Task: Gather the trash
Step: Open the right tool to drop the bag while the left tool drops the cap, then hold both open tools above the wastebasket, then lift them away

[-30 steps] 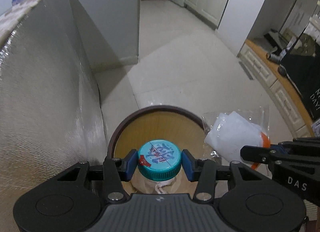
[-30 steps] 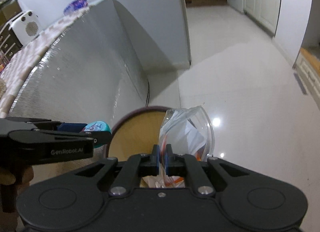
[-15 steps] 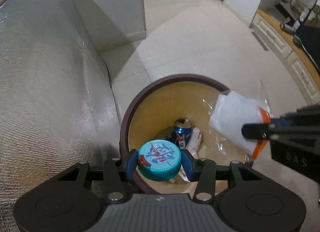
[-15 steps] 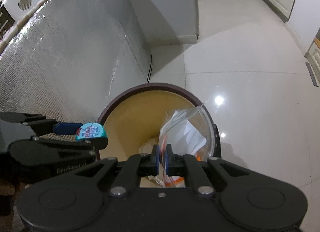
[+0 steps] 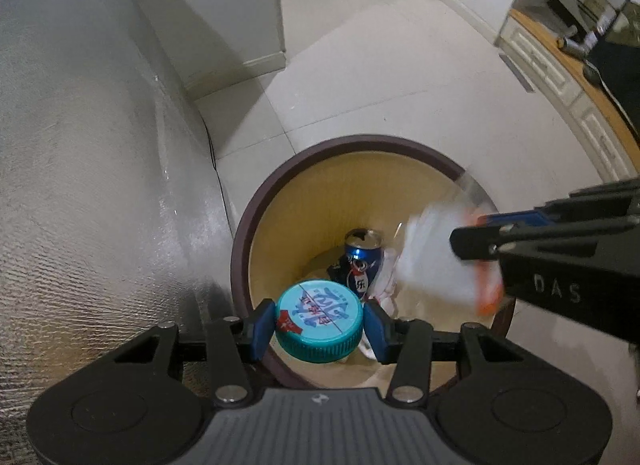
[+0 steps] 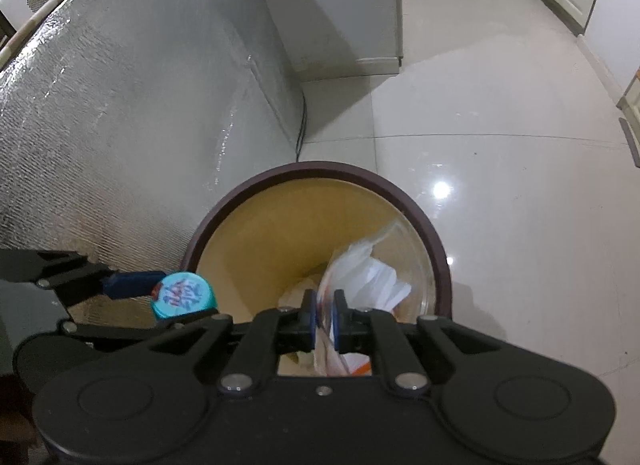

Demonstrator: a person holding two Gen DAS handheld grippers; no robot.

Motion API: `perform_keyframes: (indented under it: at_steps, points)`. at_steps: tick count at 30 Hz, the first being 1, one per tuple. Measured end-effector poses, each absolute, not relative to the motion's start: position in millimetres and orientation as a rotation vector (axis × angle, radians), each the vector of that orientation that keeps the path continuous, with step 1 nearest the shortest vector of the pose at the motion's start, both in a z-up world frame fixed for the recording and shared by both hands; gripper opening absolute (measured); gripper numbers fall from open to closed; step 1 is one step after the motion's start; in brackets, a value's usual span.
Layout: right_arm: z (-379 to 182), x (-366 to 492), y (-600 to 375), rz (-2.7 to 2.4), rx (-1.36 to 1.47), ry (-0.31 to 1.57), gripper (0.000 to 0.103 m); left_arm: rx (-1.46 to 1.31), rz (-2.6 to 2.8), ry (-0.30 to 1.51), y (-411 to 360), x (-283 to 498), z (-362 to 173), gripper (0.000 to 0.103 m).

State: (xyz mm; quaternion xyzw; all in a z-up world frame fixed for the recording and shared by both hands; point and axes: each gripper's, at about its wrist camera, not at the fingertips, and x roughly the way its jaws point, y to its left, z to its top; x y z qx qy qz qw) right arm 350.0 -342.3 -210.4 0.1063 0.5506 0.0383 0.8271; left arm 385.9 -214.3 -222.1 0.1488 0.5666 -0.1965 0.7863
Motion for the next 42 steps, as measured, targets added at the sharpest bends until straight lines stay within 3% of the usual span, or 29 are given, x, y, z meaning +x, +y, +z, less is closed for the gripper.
perform_keyframes:
  at_steps: [2,3,22,30,36,42]
  points:
    - [-210,350,-342,0.075,0.224,1.161,0.03,0.293,-0.403,1.232,-212,388,-222,0.075]
    - [-209,350,-343,0.062,0.221,1.158,0.035,0.286,-0.399,1.236,-211,388,-222,0.075]
    - [-202,327,-352,0.039,0.243,1.156,0.035,0.196,-0.33,1.298,-191,371,-218,0.084]
    - [-193,305,-356,0.024,0.247,1.134,0.036,0.177,-0.315,1.264,-185,358,-206,0.101]
    - [-182,284,-358,0.008,0.244,1.114,0.052,0.162,-0.291,1.226,-178,347,-191,0.103]
    - [-172,268,-359,-0.02,0.216,1.095,0.074,0.156,-0.267,1.209,-169,335,-179,0.103]
